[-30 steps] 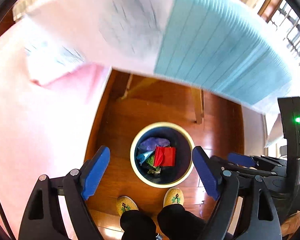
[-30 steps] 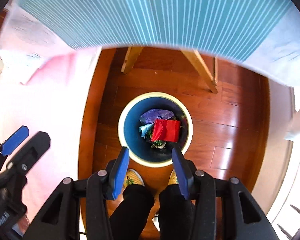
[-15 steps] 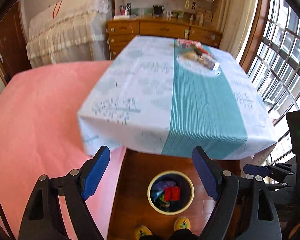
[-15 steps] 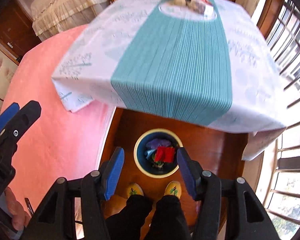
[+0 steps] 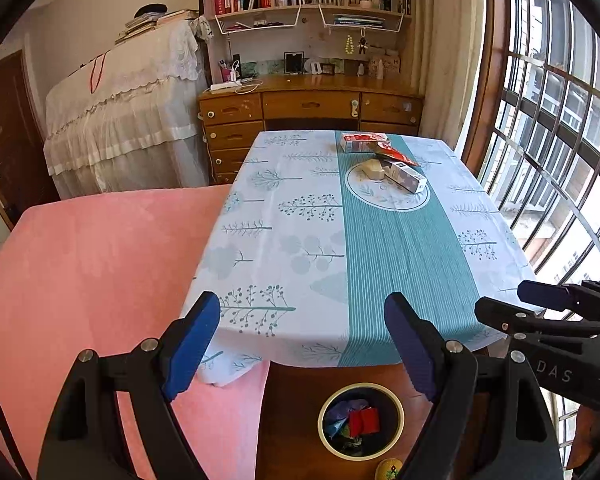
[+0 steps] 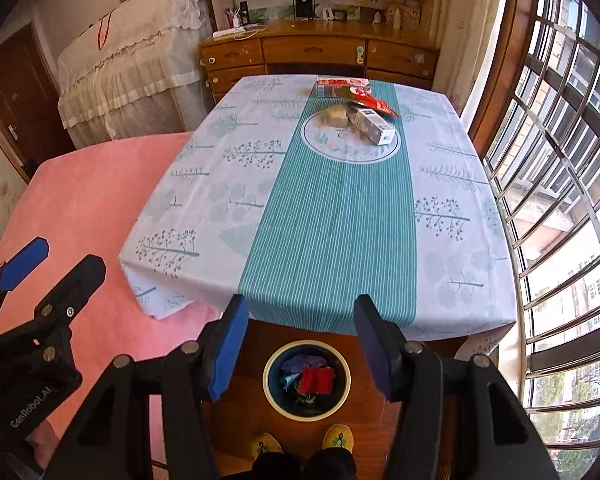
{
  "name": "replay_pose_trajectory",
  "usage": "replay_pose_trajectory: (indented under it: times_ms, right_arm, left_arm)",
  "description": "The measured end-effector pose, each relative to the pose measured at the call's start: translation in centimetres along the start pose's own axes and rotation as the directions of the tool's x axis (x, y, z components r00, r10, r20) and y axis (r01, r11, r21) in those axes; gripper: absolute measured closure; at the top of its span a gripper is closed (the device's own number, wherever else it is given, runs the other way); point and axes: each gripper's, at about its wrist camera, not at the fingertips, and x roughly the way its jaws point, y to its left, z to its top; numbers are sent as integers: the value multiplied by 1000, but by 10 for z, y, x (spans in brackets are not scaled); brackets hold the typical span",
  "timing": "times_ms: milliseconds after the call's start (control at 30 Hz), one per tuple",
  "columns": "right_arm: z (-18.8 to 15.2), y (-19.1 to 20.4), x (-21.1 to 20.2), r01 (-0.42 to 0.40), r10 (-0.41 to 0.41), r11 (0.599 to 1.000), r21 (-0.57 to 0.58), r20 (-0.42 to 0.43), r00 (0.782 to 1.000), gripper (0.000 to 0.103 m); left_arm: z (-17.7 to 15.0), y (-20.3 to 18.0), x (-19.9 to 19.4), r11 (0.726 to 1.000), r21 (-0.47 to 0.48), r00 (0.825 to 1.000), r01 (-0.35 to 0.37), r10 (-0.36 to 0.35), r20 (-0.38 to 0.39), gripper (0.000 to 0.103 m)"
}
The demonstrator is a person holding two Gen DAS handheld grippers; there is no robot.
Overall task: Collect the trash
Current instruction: 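Move both tools back up to the table toward the soap bar and box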
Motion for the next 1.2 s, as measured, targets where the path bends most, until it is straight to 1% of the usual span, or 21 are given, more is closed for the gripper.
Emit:
replay_pose_trajectory:
  times_ms: [233,400,567,667,733,800,900,1000,1100,1200]
  right_arm:
    - [20,-8,-4,51,-50,999,-8,78,996,48]
    - [39,-22,7,54,-54,999,6,102,993,48]
    - [67,-45,32,43,-42,999,-6,112,993,48]
    - [88,-66,57,-3,4,1000,-17,102,995,48]
    - [108,-82,76,-27,30,999,-41,94,995,48]
    - [130,-97,95,-44,48,997,-64,72,996,48]
    - [167,-126,127,-72,74,995,-76,24,997,48]
    - [203,-151,161,-98,97,992,-85,-14,995,48]
    - [233,-165,201,-124,118,985,-116,-60,991,48]
    - [255,-169,245,-148,132,979,-139,-118,984,48]
  left_arm:
    - [19,5,12,1000,-11,999,14,-14,33,20]
    - [32,4,34,1000,-22,1000,18,-18,5,20]
    - [49,-6,70,999,-32,1000,1,-2,-30,20]
    - [65,-17,99,999,-41,999,-11,9,-51,20]
    - [81,-29,122,999,-44,998,-25,22,-64,20]
    - [97,-42,145,998,-57,995,-40,34,-93,20]
    - [122,-65,182,995,-90,990,-37,24,-140,20]
    - [146,-88,217,995,-89,986,-48,32,-165,20]
    - [167,-103,254,993,-101,981,-59,39,-191,20]
    - [185,-111,293,988,-131,970,-80,47,-237,20]
